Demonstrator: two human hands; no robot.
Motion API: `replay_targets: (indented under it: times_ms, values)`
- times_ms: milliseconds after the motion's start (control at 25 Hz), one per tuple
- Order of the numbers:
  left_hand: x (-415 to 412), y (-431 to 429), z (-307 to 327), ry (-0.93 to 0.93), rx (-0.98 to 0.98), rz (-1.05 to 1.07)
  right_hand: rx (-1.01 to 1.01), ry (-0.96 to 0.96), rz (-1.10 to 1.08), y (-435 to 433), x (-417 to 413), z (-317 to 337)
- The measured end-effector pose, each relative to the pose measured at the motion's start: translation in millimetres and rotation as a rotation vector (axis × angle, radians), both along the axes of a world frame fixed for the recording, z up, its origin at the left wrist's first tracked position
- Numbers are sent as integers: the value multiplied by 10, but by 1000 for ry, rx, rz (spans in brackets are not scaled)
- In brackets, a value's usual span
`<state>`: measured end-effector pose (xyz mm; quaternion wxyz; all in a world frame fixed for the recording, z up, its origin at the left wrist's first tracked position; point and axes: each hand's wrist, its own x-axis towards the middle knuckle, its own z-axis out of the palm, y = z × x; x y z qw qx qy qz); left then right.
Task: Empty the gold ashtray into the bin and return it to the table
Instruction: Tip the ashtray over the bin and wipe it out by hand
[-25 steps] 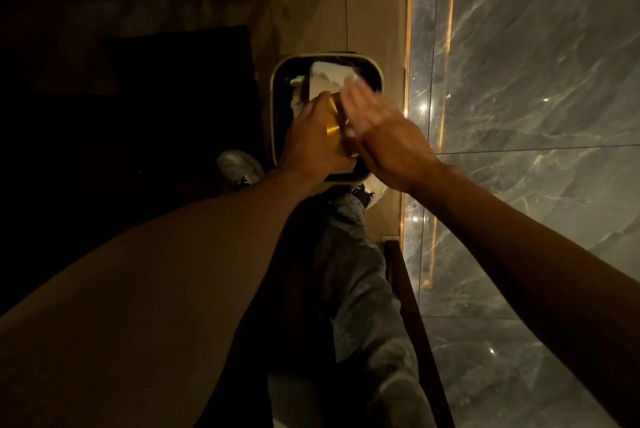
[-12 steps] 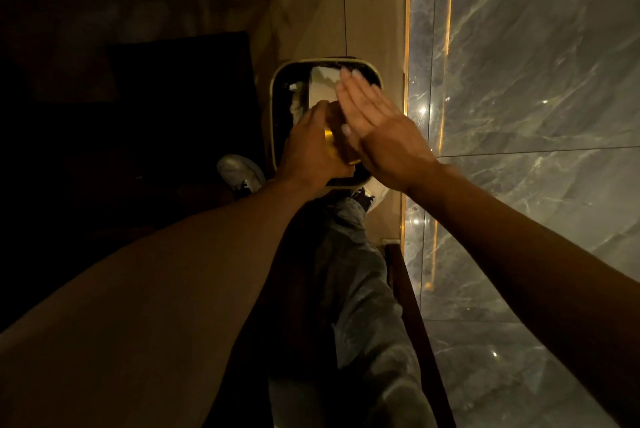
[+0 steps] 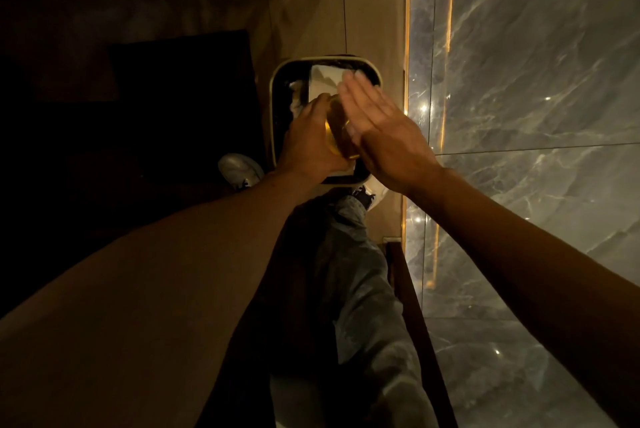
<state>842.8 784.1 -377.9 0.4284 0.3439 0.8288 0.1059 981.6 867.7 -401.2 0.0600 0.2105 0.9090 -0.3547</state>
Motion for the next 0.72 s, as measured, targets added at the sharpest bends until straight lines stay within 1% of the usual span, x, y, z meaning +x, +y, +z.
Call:
replay_targets:
  times_ms: [40,120,160,200,280,320,440,480,520,600,720]
  values:
    - [-19,-6,-3,0,9,-7,-4,-4,-13,2,-13,12]
    - [-60,-18,-19,12,-11,-51,-22,-56,105,-22,-16,26]
    - [-62,-21,-23,20,-27,-59,-14,-61,130,-35,-1,32]
    - [-63,-15,-25,24,-31,-49,12,-31,91,-38,-9,41]
    - [-73,-1,-27,9,13,-16,43,36,-76,-30,-65,79]
    - [-84,11,-31,-2,37,-19,28,24,-92,-32,-85,76]
    - [-96,11,-57,6,-13,-50,-68,-107,145,-31,-49,20]
    - [-86,4,-63,14,-39,-39,-101,-105,142,-23,-48,5]
    - [-73,-9,-64,11,-46,-29,-154,-89,71,-22,-74,-3]
    - [-55,-46,-83,-29,-59,-27,-357,-87,-174,-46,-131,-7]
    - [-20,-136,-77,-102,-167,6,-805,-129,-541,-93,-85,-22]
